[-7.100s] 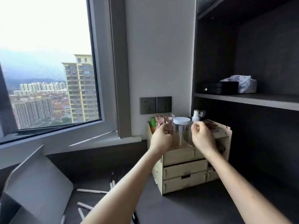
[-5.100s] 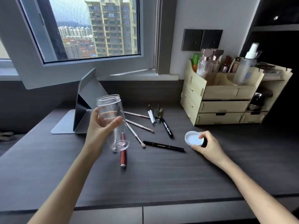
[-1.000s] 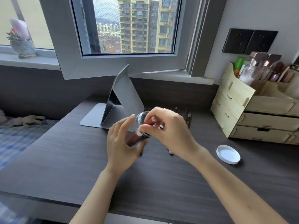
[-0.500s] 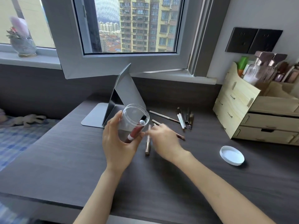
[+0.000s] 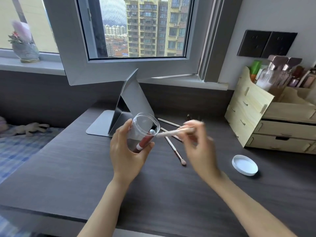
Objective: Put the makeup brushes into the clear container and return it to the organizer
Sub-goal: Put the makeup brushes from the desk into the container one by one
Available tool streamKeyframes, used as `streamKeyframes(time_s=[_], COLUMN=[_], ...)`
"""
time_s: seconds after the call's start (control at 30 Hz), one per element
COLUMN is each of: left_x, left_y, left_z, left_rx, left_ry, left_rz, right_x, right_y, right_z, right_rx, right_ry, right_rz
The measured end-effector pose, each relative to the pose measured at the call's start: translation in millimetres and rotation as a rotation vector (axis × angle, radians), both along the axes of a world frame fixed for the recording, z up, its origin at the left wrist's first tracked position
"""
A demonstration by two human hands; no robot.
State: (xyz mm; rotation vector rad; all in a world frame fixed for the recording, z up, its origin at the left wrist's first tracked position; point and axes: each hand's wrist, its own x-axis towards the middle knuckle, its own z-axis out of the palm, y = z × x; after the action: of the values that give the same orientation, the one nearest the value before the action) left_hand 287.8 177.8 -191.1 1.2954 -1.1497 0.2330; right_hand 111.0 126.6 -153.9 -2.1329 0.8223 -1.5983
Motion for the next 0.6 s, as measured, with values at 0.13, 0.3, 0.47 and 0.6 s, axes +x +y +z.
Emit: streamKeyframes(time_s=[0.13, 0.3, 0.47, 0.6], left_x=[-2.3, -21.5, -33.0, -30.0], left_y=[-5.1, -11.7, -24.8, -36.0], left_z=[1.7, 7.8, 15.5, 13.7], left_rx=[0.013, 0.009, 0.033, 0.018], left_ry=[-0.086, -0.296, -0.396, -0.467], left_rz=[-0.051, -0.136, -0.192, -0.225], right_x=[-32.7, -26.6, -8.2, -2.9], right_y=[18.2, 28.9, 22.1, 18.2], right_z=[35.5, 39.8, 15.2, -4.7], right_rx=[0.239, 0.227, 0.017, -0.228], right_ry=[-0.584, -0.428, -0.007, 0.172], right_rz=[0.059, 0.086, -0.175, -0.256])
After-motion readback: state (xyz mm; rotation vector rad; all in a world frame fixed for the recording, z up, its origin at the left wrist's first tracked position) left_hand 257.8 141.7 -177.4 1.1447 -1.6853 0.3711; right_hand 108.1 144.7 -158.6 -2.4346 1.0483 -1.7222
